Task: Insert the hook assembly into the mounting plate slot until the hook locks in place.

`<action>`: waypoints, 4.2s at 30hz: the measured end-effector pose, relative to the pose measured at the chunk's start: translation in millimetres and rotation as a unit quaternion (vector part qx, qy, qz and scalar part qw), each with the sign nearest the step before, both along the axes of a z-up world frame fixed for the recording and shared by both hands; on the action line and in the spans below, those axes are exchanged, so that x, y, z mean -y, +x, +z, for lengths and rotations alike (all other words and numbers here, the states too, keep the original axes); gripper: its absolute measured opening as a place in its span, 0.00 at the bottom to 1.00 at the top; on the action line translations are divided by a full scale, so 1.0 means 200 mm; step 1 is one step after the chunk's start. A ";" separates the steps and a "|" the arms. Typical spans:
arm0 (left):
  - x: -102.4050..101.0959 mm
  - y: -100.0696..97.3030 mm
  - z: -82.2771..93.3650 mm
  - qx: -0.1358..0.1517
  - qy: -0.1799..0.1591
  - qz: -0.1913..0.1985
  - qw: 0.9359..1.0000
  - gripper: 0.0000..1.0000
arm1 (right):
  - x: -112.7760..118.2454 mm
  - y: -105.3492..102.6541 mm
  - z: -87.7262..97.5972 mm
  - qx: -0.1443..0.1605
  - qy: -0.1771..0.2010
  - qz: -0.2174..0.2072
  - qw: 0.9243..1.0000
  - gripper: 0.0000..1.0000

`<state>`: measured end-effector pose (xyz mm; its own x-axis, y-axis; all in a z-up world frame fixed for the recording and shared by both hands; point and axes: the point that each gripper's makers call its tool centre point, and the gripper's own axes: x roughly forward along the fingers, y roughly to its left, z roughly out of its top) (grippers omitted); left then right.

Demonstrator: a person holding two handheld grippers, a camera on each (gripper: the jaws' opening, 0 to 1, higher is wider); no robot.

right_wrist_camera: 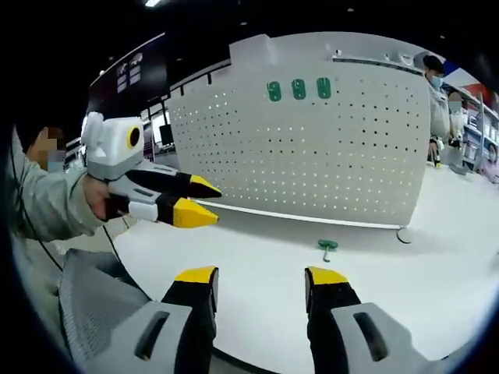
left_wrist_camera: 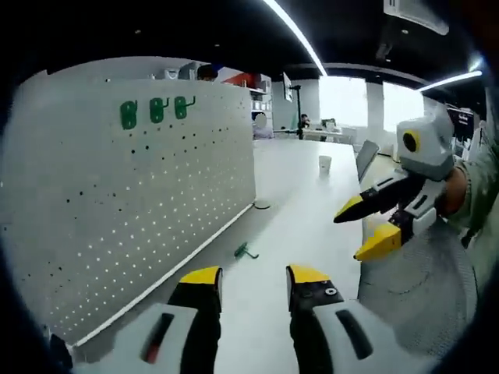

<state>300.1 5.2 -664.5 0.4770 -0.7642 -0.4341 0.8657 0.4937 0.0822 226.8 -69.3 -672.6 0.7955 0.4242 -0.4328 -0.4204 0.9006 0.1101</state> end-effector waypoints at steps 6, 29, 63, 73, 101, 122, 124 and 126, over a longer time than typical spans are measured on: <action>0.13 0.11 -0.10 0.008 0.040 -0.058 0.997 0.34 | 0.04 -0.01 0.01 -0.002 0.004 -0.017 1.000 0.43; 0.46 0.41 -0.52 -0.012 0.132 -0.163 0.978 0.31 | 0.20 -0.04 0.01 -0.011 0.028 -0.100 0.995 0.42; 0.62 0.57 -0.77 -0.015 0.163 -0.165 0.973 0.24 | 0.35 -0.06 0.03 0.000 0.046 -0.154 0.987 0.41; 0.64 0.58 -0.78 -0.022 0.152 -0.166 0.974 0.19 | 0.38 -0.06 0.02 -0.002 0.049 -0.163 0.985 0.41; 0.56 0.55 -0.66 -0.021 0.127 -0.132 0.983 0.03 | 0.35 -0.03 0.07 0.007 0.049 -0.154 0.987 0.39; 0.35 0.43 -0.29 0.016 0.065 -0.077 0.995 0.03 | 0.21 -0.01 0.25 0.044 0.052 -0.106 0.992 0.39; 0.33 0.41 -0.25 0.023 0.059 -0.073 0.995 0.03 | 0.19 0.00 0.26 0.047 0.052 -0.097 0.993 0.39; 0.31 0.39 -0.20 0.027 0.050 -0.066 0.996 0.03 | 0.17 0.01 0.28 0.051 0.053 -0.088 0.993 0.39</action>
